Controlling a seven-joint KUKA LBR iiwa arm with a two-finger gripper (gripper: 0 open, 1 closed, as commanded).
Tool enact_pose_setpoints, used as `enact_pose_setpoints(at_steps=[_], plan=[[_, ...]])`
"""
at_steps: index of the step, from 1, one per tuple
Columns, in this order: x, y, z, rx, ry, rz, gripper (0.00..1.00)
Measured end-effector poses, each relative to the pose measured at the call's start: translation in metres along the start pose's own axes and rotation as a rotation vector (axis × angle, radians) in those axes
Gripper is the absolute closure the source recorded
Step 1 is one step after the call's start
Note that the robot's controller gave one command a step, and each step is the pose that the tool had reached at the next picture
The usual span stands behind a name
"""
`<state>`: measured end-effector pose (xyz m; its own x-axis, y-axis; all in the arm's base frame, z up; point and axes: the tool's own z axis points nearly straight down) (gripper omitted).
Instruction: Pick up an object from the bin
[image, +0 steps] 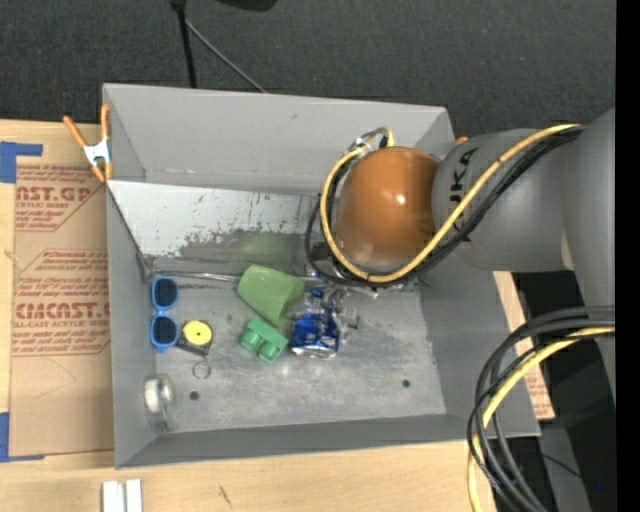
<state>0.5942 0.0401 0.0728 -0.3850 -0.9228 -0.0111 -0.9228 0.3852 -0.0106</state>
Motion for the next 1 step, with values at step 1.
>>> enact_pose_setpoints(at_steps=[1], plan=[[-0.0018, -0.0008, -0.0311, -0.007, 0.007, 0.002, 1.00]])
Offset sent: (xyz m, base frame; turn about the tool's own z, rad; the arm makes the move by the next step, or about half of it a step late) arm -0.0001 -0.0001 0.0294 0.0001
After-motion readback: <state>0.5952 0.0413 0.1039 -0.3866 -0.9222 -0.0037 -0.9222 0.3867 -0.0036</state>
